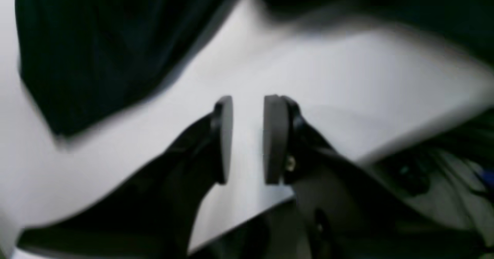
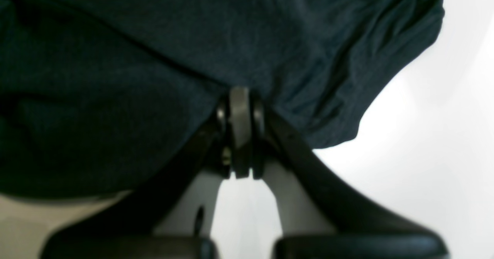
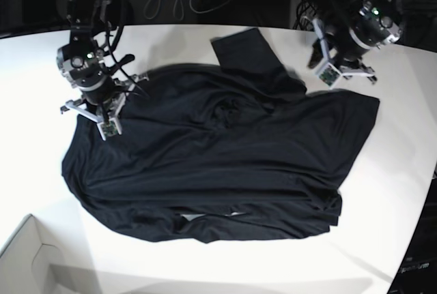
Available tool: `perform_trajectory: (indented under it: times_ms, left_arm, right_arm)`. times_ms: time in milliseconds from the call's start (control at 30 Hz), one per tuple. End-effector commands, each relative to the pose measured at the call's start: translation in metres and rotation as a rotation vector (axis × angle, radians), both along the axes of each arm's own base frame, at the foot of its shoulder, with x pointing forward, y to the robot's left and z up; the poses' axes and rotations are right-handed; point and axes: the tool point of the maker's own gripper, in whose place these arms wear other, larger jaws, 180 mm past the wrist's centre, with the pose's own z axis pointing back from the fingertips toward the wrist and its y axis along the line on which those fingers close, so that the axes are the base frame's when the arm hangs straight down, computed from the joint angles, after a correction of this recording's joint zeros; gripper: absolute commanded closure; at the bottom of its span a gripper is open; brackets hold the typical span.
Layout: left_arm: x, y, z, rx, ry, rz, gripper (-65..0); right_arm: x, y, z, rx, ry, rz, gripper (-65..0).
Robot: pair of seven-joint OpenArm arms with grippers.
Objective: Layout the t-shirt on the table in an organized manner, then fold the t-shirt properly
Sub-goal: 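Grasp the shirt's collar-side edge with both grippers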
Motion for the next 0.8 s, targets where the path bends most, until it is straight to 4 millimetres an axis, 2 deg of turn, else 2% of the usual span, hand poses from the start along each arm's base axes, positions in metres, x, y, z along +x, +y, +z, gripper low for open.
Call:
perform_trajectory:
  times_ms: [0, 33, 200, 300, 400, 500, 600, 767]
  left_arm:
    - [0.005, -0.006, 0.015, -0.008, -0.043, -0.003, -13.6]
    - [0.005, -0.01, 0.019, -0.006, -0.044, 0.007, -13.6]
    - [0.012, -0.036, 0.006, 0.042, 0.009, -0.007, -12.0]
    - [0.006, -0.067, -0.002, 0.089, 0.035, -0.083, 0.0]
    - [0.002, -0.097, -0.002, 0.106, 0.027, -0.144, -0.9]
    - [0.001, -0.116, -0.003, 0.127, 0.019, -0.177, 0.0]
    - [0.005, -0.118, -0.013, 0.16, 0.036, -0.19, -0.1]
    - [-0.001, -0.104, -0.055, 0.219, 0.147, -0.213, -0.1]
  right_arm:
    - [0.009, 0.0, 0.013, -0.003, -0.05, 0.009, 0.0]
    - [0.009, 0.0, 0.013, -0.003, -0.05, 0.009, 0.0]
    - [0.01, -0.002, 0.014, -0.006, -0.052, 0.007, 0.0]
    - [0.01, -0.003, 0.014, -0.009, -0.051, 0.007, 0.0]
    - [0.01, -0.003, 0.014, -0.01, -0.05, 0.007, 0.0]
    - [0.009, -0.003, 0.014, -0.011, -0.05, 0.007, 0.0]
    - [0.009, -0.003, 0.014, -0.011, -0.05, 0.007, 0.0]
    - [0.01, -0.003, 0.014, -0.012, -0.051, 0.007, 0.0]
